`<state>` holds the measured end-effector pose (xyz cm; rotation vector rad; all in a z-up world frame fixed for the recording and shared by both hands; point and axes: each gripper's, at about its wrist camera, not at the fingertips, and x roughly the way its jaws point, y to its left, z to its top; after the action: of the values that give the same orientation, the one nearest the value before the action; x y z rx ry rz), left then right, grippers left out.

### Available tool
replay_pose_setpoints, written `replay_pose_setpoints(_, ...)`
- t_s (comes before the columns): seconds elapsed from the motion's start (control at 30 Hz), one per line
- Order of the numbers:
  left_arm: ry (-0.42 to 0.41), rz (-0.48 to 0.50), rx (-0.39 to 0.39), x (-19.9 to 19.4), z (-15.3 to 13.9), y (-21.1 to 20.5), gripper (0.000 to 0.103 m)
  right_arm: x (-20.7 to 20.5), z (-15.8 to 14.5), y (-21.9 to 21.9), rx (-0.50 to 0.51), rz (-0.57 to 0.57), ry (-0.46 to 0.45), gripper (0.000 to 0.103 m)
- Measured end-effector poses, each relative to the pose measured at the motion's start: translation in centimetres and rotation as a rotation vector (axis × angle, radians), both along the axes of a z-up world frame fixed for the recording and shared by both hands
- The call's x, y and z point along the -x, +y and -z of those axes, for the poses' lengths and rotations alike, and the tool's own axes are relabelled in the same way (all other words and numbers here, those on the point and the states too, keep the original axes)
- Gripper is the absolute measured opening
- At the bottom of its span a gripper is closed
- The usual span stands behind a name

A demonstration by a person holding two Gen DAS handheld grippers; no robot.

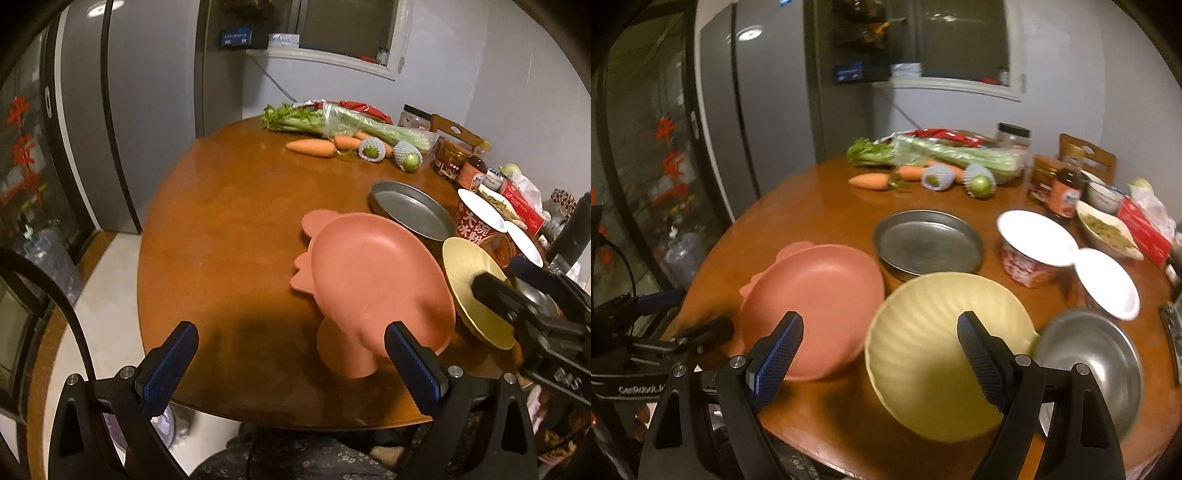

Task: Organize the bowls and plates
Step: 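Move the left tool toward the rim of the salmon-pink bear plate, then close the left gripper on the pink plate rim and lift it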

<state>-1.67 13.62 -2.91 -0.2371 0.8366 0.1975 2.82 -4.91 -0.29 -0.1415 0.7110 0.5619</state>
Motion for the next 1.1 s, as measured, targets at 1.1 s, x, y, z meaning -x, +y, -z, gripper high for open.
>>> replay_pose_setpoints(1.1, 0.079, 0.038, -0.010, -3.4, 2.6, -1.3, 0.061, -8.5, 3.8, 6.8, 0.160, -0.147, 0.148, 0.050)
